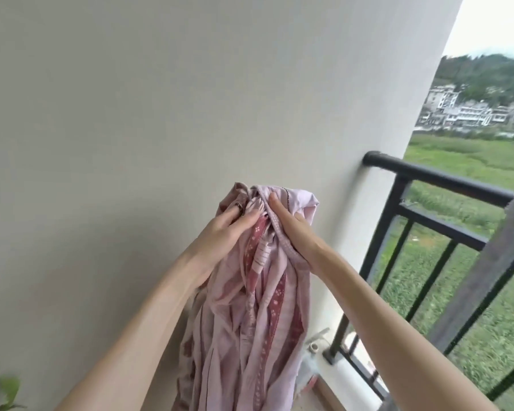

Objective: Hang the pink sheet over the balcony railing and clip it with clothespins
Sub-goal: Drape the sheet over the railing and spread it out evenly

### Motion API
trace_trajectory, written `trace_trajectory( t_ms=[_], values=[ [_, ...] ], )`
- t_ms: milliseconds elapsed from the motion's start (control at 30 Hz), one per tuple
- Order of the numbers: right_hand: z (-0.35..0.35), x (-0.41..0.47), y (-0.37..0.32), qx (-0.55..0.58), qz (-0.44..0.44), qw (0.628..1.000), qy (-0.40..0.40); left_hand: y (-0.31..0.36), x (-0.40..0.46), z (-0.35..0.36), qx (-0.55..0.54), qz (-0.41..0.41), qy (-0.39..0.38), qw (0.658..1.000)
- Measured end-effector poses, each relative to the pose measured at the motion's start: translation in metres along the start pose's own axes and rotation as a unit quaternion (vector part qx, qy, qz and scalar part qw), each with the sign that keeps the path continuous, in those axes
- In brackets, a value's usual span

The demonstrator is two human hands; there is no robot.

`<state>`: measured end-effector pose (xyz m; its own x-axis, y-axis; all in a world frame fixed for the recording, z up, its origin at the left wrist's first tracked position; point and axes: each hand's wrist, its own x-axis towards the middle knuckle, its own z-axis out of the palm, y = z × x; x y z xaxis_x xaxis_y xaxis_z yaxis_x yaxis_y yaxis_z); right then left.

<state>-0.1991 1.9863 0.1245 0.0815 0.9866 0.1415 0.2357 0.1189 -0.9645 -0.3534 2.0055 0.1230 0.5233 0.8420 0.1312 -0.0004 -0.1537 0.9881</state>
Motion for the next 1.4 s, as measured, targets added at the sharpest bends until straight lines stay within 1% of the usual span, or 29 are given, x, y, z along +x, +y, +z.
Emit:
trace_trajectory(
  t_ms=[100, 167, 233, 300, 400, 500, 600, 667, 700, 800, 867, 933, 1033, 1100, 1233, 1333, 1400],
  values=[
    [-0.026, -0.008, -0.036, -0.039, -0.025, 0.999, 0.001, 0.037, 0.010, 0.016, -0.023, 0.050, -0.034, 0.998],
    [-0.042, -0.016, -0.057, -0.099, -0.037, 0.994, 0.023, 0.056, 0.016, 0.027, -0.036, 0.077, -0.056, 0.995],
    [-0.058, -0.024, -0.072, -0.159, -0.051, 0.985, 0.047, 0.067, 0.020, 0.039, -0.042, 0.099, -0.082, 0.991],
    [-0.071, -0.033, -0.080, -0.187, -0.051, 0.980, 0.051, 0.072, 0.023, 0.050, -0.035, 0.116, -0.104, 0.987],
    [-0.086, -0.039, -0.084, -0.167, -0.061, 0.983, 0.042, 0.082, 0.027, 0.062, -0.032, 0.131, -0.129, 0.982],
    [-0.097, -0.045, -0.101, -0.136, -0.045, 0.985, 0.091, 0.104, 0.031, 0.073, -0.029, 0.156, -0.161, 0.974],
    [-0.119, -0.055, -0.126, -0.110, -0.059, 0.987, 0.101, 0.131, 0.041, 0.087, -0.037, 0.191, -0.201, 0.960],
    [-0.137, -0.064, -0.143, -0.052, -0.071, 0.991, 0.105, 0.151, 0.044, 0.099, -0.036, 0.215, -0.224, 0.950],
    [-0.147, -0.067, -0.150, -0.023, -0.081, 0.989, 0.121, 0.161, 0.045, 0.105, -0.039, 0.221, -0.235, 0.946],
    [-0.171, -0.082, -0.172, 0.013, -0.105, 0.979, 0.173, 0.186, 0.050, 0.129, -0.044, 0.232, -0.267, 0.934],
    [-0.188, -0.094, -0.176, 0.037, -0.082, 0.978, 0.190, 0.193, 0.054, 0.146, -0.044, 0.227, -0.293, 0.928],
    [-0.202, -0.108, -0.173, 0.062, -0.052, 0.980, 0.181, 0.190, 0.060, 0.165, -0.056, 0.216, -0.323, 0.920],
    [-0.218, -0.129, -0.163, 0.068, -0.013, 0.979, 0.191, 0.179, 0.067, 0.196, -0.062, 0.221, -0.343, 0.911],
    [-0.228, -0.142, -0.159, 0.063, -0.010, 0.975, 0.214, 0.177, 0.069, 0.215, -0.056, 0.231, -0.353, 0.905],
    [-0.244, -0.162, -0.162, 0.062, -0.058, 0.954, 0.287, 0.187, 0.069, 0.238, -0.048, 0.245, -0.360, 0.899],
    [-0.249, -0.168, -0.170, 0.073, -0.067, 0.939, 0.331, 0.199, 0.068, 0.246, -0.057, 0.249, -0.370, 0.893],
    [-0.253, -0.169, -0.183, 0.081, -0.128, 0.922, 0.357, 0.213, 0.068, 0.249, -0.055, 0.264, -0.353, 0.896]
  ],
)
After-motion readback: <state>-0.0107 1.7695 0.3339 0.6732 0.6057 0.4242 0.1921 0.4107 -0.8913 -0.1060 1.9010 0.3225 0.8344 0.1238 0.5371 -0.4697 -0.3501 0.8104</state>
